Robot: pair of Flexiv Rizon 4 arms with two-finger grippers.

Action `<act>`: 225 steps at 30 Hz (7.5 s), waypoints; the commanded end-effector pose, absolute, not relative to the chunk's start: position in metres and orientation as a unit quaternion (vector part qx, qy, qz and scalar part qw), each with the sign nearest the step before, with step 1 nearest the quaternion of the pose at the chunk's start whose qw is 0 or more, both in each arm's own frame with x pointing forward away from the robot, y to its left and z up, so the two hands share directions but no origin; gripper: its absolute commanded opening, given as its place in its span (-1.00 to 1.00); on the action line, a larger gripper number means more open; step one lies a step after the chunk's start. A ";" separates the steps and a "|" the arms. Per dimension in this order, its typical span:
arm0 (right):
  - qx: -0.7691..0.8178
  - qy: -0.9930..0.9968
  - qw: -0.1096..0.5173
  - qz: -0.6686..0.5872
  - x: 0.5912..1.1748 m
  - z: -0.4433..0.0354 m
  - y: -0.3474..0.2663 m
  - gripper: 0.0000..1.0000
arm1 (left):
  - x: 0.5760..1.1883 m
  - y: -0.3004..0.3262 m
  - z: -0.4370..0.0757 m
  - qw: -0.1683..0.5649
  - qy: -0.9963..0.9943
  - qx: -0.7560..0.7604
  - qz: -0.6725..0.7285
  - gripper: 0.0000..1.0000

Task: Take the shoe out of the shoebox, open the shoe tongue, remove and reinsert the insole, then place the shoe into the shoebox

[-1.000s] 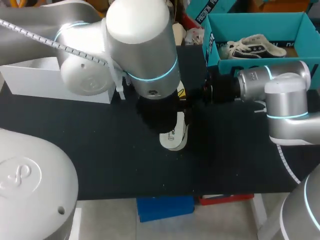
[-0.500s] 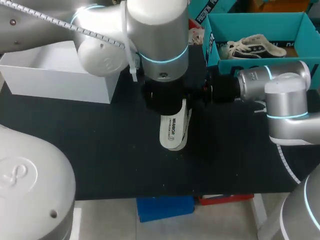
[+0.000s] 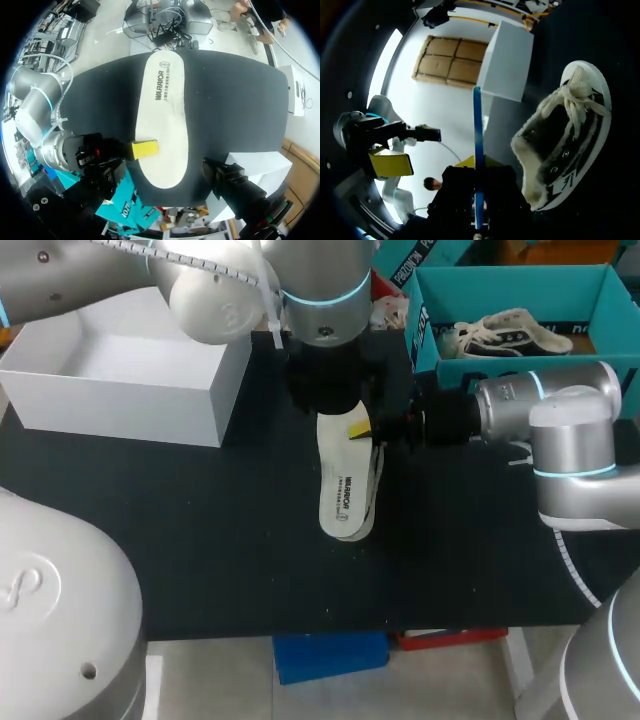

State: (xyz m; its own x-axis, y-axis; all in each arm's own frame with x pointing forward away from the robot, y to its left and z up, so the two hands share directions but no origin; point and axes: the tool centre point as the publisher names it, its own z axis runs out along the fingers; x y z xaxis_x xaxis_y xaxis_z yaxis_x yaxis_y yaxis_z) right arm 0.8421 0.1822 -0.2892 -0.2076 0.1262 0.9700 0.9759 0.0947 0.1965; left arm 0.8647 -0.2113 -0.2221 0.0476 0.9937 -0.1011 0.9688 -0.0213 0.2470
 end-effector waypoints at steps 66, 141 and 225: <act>-0.458 -0.601 0.432 -0.493 0.843 -0.290 0.183 -1.00 | 0.731 -0.159 -0.225 0.373 0.591 0.678 -0.227 1.00; -0.458 -0.601 0.432 -0.493 0.843 -0.290 0.183 -1.00 | 0.819 -0.196 -0.285 0.597 0.503 0.465 -0.417 0.99; -0.589 -0.645 0.242 -0.423 0.743 -0.262 0.067 1.00 | 0.709 -0.151 -0.281 0.262 0.628 0.638 -0.362 -1.00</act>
